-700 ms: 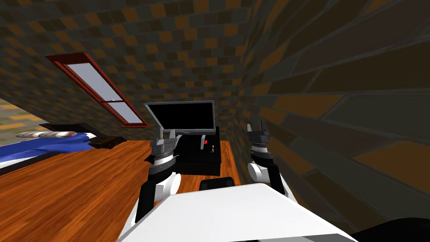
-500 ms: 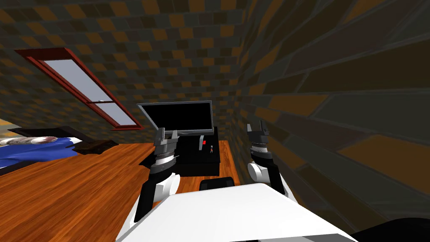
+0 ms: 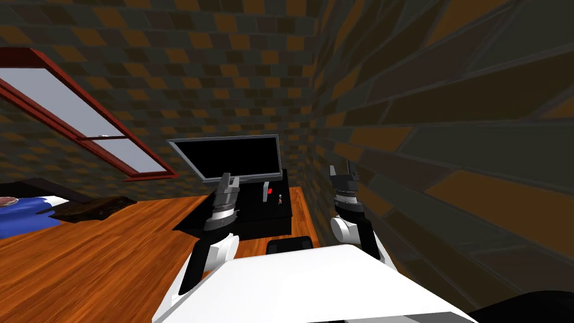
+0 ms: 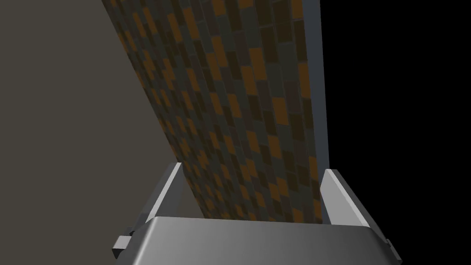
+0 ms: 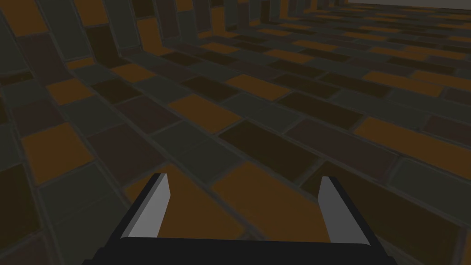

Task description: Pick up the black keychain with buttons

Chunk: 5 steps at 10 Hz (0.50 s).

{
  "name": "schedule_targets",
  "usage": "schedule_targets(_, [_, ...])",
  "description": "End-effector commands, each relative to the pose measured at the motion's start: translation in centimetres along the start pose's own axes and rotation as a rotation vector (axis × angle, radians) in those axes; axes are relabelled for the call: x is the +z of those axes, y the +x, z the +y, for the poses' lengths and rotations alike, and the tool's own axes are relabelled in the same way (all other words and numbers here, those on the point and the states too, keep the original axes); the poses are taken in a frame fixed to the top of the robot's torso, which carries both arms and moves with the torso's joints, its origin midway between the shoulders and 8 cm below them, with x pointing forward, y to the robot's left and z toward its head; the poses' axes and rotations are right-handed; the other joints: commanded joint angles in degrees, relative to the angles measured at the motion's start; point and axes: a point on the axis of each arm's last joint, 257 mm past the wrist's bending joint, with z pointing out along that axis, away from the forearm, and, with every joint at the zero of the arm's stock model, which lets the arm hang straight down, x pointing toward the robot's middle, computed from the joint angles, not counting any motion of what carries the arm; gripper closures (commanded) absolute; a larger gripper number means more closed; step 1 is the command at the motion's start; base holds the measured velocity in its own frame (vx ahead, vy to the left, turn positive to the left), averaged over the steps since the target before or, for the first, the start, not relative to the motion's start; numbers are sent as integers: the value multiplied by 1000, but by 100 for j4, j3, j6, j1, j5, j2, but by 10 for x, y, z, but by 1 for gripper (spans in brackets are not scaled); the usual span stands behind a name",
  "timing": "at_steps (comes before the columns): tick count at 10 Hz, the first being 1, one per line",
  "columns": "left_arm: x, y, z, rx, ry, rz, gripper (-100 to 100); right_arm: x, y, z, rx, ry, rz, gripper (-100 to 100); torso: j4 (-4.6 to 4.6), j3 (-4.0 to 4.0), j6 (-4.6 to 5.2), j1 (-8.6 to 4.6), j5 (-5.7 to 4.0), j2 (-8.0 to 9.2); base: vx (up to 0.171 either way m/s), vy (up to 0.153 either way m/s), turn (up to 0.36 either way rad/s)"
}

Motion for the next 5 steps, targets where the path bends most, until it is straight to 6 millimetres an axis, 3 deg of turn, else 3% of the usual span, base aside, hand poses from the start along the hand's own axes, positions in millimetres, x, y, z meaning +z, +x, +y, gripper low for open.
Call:
schedule_targets(1, [-4,3,7,35,-18,13,-100,0,0,0,0,0,0,0,0,0,0,0,0,0,-5,17,-116])
schedule_targets(4, [-15,12,36,141,-91,73,-100,0,0,0,0,0,0,0,0,1,-4,0,0,1,-9,16,-181])
schedule_targets(5, [-15,12,36,162,-90,74,-100,0,0,0,0,0,0,0,0,0,0,1,0,1,-8,19,-125])
